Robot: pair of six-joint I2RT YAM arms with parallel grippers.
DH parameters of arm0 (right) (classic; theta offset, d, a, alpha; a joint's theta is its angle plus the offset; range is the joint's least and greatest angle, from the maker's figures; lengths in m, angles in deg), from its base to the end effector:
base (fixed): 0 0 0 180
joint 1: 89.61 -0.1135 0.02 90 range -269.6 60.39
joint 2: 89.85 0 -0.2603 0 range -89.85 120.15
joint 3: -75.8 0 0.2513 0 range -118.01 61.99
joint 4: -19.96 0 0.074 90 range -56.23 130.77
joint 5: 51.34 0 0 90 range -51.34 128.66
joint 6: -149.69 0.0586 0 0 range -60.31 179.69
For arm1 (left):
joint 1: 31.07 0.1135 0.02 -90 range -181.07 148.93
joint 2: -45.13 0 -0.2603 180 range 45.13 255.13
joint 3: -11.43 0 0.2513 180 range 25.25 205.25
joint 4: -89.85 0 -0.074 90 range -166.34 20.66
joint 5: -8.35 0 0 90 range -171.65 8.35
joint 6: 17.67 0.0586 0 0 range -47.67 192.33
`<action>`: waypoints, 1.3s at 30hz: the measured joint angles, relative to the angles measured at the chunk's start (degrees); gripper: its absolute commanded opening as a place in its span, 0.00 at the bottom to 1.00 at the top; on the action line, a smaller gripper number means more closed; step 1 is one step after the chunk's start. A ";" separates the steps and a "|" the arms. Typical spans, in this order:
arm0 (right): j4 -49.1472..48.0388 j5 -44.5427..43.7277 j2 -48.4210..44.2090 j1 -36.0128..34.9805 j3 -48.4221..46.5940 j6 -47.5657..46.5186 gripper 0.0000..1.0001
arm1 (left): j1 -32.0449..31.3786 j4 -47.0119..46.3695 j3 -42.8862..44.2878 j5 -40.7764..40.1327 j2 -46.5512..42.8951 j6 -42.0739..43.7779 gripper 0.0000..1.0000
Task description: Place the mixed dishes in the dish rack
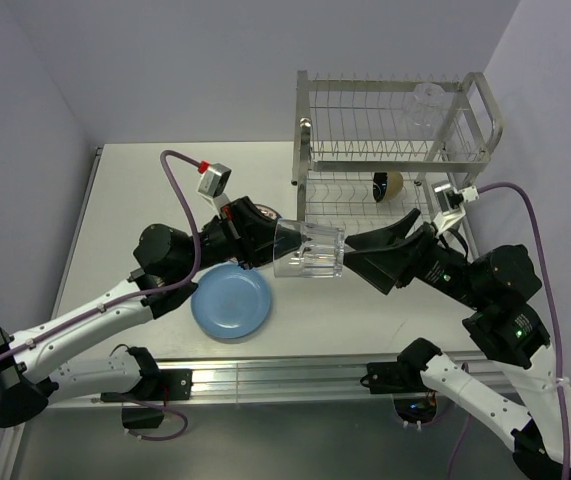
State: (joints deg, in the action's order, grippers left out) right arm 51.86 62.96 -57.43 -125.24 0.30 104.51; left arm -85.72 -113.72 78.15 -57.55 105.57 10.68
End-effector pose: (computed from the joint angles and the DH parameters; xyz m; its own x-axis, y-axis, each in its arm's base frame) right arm 0.0744 0.0830 0.4494 -0.4938 0.4365 -0.7521 -0.7204 0.2790 0.6349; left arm 0.1263 -0.2193 0.4309 -0.6988 -0.4034 -0.5907 0.7043 -0.2437 -0.6668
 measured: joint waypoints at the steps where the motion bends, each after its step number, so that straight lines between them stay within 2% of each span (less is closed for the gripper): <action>1: -1.40 0.79 0.00 0.00 0.28 0.63 1.00 | 0.24 -1.20 -0.04 0.37 0.35 -0.83 0.00; 12: -11.26 5.68 -2.45 -0.02 0.85 4.28 1.00 | 4.00 -5.88 -0.28 2.78 0.63 -4.33 0.00; 20: -19.12 8.81 0.57 -0.02 1.33 7.69 1.00 | 4.07 -8.72 -0.28 3.67 1.29 -6.54 0.00; 28: -23.45 10.08 5.33 -0.02 1.33 9.75 1.00 | 4.07 -9.11 -0.28 3.72 2.47 -7.04 0.00; 39: -24.48 9.77 6.12 -0.31 1.33 9.97 0.97 | 4.07 -9.60 0.35 3.65 4.79 -7.28 0.00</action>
State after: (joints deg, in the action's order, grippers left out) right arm 27.38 72.73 -51.31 -125.55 1.63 114.47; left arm -81.66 -123.32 78.50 -53.90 110.36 3.40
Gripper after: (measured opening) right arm 0.987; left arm 0.121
